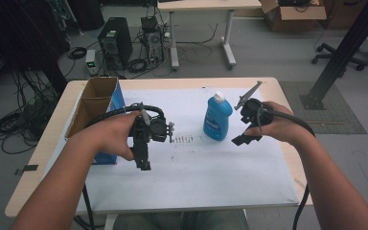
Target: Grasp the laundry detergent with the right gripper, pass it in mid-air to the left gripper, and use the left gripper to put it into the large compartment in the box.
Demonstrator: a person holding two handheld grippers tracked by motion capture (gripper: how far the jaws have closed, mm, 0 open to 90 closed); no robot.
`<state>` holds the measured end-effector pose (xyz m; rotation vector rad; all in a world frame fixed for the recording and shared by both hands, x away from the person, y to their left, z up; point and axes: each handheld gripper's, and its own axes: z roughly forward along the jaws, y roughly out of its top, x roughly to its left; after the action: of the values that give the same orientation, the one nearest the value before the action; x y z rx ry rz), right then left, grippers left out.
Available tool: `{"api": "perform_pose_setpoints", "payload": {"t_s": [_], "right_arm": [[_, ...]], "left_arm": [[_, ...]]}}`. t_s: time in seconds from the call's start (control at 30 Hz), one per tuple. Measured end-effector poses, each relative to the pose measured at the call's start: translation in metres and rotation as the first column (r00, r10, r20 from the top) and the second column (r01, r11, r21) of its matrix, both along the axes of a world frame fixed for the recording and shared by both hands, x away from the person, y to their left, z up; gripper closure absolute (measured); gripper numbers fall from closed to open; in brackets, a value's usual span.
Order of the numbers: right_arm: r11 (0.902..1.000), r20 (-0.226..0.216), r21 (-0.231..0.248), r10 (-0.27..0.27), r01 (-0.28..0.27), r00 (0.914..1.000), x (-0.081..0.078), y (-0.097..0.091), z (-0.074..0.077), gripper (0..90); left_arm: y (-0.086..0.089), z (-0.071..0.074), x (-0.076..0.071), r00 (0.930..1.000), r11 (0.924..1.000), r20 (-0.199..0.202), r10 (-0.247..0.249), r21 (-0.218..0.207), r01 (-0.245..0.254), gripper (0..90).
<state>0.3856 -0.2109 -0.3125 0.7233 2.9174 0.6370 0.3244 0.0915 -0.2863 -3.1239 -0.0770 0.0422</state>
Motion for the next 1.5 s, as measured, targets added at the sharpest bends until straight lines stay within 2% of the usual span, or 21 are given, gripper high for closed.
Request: {"api": "perform_pose_setpoints", "payload": {"t_s": [0.23, 0.47, 0.8, 1.0, 1.3, 1.5], "right_arm": [[0.9994, 0.003, 0.033, -0.014, 0.014, 0.9999, 0.006, -0.005, -0.01, 4.5], [0.9986, 0.013, 0.043, -0.033, 0.032, 0.9994, 0.012, -0.005, -0.019, 4.1], [0.9948, 0.021, 0.078, -0.066, 0.064, 0.9976, 0.021, -0.009, -0.03, 4.1], [0.9893, 0.027, 0.122, -0.084, 0.08, 0.9961, 0.026, -0.012, -0.037, 4.0], [0.9848, 0.045, 0.146, -0.101, 0.094, 0.9938, 0.031, -0.009, -0.045, 4.0], [0.9758, 0.063, 0.189, -0.124, 0.11, 0.9902, 0.035, -0.009, -0.05, 3.9]], "left_arm": [[-0.004, -0.001, -0.003, 0.9998, 0.9998, -0.003, -0.017, 0.007, 0.017, 0.4], [-0.007, -0.006, -0.004, 0.9995, 0.9995, -0.01, -0.028, 0.015, 0.028, 0.4], [-0.005, -0.004, -0.008, 0.9994, 0.9991, 0.0, -0.035, 0.022, 0.035, 0.4], [-0.004, -0.005, -0.01, 0.9993, 0.9989, -0.003, -0.036, 0.03, 0.036, 0.4], [-0.004, -0.006, -0.012, 0.9991, 0.9987, -0.002, -0.043, 0.028, 0.043, 0.4], [-0.003, -0.008, -0.011, 0.9992, 0.9987, -0.006, -0.04, 0.033, 0.04, 0.4]]}}
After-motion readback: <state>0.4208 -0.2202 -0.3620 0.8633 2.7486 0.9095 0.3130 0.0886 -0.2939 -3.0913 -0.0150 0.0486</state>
